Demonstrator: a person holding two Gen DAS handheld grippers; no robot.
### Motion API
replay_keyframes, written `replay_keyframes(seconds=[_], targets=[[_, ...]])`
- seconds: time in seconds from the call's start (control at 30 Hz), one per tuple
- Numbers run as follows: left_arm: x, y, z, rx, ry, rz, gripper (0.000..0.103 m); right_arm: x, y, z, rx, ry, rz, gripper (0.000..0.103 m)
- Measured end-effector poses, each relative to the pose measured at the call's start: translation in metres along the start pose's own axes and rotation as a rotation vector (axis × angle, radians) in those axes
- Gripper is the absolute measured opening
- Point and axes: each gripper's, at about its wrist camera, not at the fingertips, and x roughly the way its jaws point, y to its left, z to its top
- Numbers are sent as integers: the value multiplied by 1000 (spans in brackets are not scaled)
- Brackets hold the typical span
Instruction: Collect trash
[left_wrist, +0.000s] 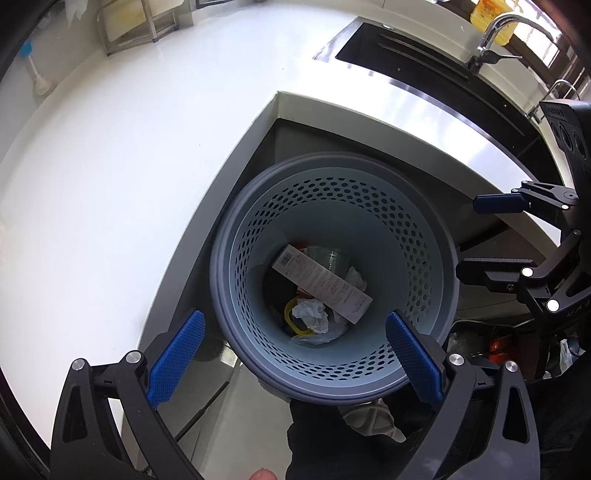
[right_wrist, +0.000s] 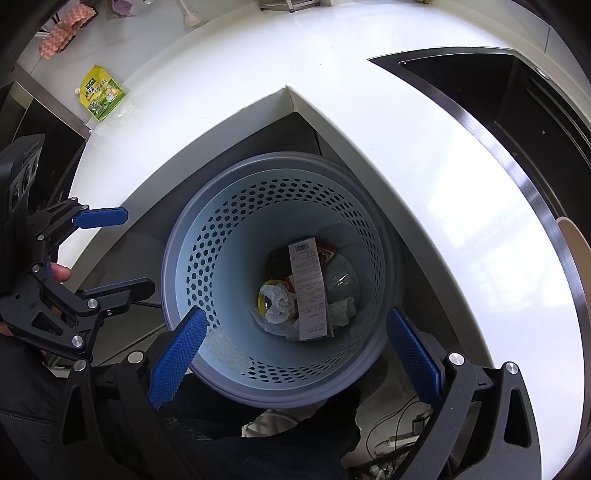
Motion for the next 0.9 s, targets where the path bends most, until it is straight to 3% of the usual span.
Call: replay_keyframes(seconds=[0.9], targets=[[-6, -4, 2, 10, -32, 28, 96, 1, 0, 3, -4, 5, -3, 93]])
